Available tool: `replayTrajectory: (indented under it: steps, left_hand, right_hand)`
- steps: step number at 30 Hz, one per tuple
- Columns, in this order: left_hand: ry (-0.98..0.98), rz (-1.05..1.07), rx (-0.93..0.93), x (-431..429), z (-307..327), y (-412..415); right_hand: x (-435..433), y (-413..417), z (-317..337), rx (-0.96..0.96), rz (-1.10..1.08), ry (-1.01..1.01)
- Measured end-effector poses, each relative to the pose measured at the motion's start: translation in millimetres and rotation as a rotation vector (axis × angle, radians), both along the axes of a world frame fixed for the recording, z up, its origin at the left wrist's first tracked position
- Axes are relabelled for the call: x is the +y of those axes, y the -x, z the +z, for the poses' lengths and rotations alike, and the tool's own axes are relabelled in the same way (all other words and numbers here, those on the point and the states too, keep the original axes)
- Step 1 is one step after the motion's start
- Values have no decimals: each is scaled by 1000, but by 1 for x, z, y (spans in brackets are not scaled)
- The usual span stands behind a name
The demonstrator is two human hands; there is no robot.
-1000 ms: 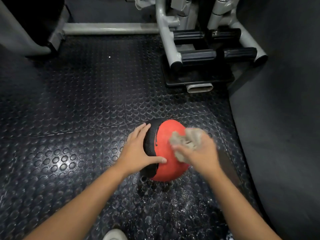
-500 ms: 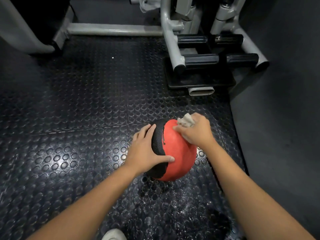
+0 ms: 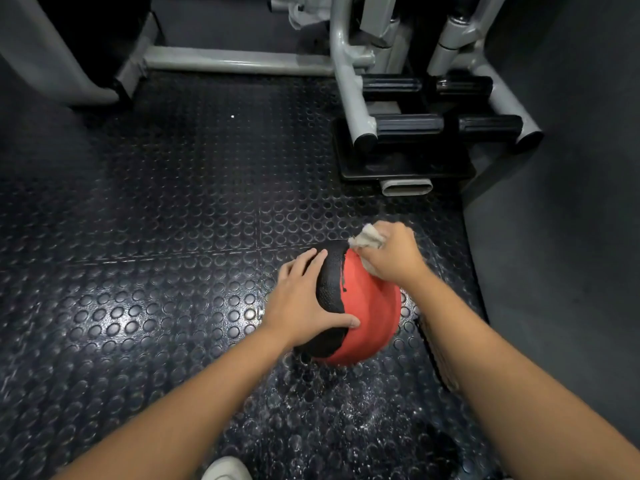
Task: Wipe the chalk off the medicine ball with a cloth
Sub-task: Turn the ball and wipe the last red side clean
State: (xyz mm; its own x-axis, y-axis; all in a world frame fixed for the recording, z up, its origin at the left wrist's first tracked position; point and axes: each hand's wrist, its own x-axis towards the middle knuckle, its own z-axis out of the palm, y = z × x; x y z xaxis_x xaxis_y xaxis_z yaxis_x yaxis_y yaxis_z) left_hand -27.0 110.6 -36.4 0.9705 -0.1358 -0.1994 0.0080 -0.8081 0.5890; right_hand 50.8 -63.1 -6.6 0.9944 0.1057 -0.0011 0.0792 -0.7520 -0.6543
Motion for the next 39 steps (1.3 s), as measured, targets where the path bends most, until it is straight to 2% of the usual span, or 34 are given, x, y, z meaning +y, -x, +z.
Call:
replayTrajectory:
  steps: [3, 5, 8, 10, 13, 18, 22, 24, 26, 31, 32, 34, 36, 39]
  left_hand:
    - [33, -2, 10, 4, -1, -6]
    - [37, -11, 7, 5, -1, -3]
    - [2, -22, -20, 1, 1, 4]
    - [-13, -22, -33, 0, 1, 6]
    - [2, -4, -25, 1, 2, -1]
    - [14, 0, -20, 5, 2, -3]
    - [-19, -4, -41, 0, 3, 3]
    - [-9, -2, -39, -1, 3, 4]
    - [12, 4, -32, 1, 2, 3]
    - [104, 67, -16, 18, -7, 7]
    - [120, 85, -14, 21, -9, 9]
    - [137, 108, -23, 26, -11, 13]
    - [141, 118, -18, 27, -10, 15]
    - [153, 119, 5, 26, -7, 14]
  right_hand:
    - [5, 46, -2, -40, 134, -161]
    - [7, 58, -3, -56, 193, -190]
    - [7, 26, -1, -93, 118, -100]
    - [4, -8, -1, -26, 22, -19]
    - [7, -14, -2, 22, -27, -23]
    - [12, 36, -11, -65, 229, -80]
    - [5, -4, -8, -22, 34, -21]
    - [-2, -23, -6, 48, -108, -67]
    - [1, -18, -4, 73, -155, -86]
    - [30, 54, -8, -93, 161, -127]
    - [32, 58, -11, -122, 170, -142]
    - [29, 46, -14, -151, 32, -128]
    - [17, 23, -15, -57, -182, -140]
    - [-6, -1, -24, 98, -383, -295]
